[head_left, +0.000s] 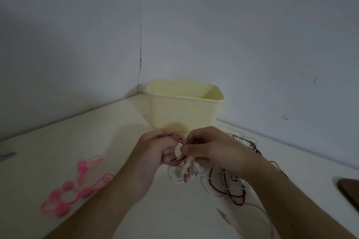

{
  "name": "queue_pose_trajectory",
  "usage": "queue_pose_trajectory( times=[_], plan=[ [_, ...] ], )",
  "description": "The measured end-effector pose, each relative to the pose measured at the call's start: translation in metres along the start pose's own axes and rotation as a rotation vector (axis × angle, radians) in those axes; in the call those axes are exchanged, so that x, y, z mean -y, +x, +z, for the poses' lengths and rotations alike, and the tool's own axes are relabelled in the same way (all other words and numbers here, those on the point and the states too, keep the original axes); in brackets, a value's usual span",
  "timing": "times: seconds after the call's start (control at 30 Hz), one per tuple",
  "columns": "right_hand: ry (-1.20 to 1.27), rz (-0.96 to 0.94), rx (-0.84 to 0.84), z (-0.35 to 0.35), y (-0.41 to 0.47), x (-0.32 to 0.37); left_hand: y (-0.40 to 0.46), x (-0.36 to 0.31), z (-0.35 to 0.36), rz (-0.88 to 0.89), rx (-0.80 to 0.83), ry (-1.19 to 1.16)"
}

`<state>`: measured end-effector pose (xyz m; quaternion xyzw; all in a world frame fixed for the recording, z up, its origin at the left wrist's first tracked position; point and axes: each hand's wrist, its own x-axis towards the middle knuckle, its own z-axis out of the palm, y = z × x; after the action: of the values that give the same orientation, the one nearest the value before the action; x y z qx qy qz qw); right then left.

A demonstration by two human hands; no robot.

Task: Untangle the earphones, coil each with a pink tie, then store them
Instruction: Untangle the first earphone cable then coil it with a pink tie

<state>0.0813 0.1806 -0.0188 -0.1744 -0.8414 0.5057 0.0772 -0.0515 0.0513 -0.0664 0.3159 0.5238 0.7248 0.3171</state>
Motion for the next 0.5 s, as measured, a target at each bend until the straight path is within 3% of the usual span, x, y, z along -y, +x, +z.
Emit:
queue_pose_trajectory(
  times=[0.13,0.33,0.5],
  plan=[
    [0.328,0.078,0.106,-0.0025,-0.0010,0.0003,-0.0014,-0.0019,-0.0008,0.011,-0.003,-0.010],
    [0.259,0.122,-0.005,-0.0041,-0.0036,-0.0012,-0.0073,-0.0052,-0.0016,0.058,0.078,0.010],
    [0.159,0.093,-0.054,-0.0074,-0.0053,0.0057,-0.0054,-0.0011,0.0004,0.058,-0.010,0.030]
  ],
)
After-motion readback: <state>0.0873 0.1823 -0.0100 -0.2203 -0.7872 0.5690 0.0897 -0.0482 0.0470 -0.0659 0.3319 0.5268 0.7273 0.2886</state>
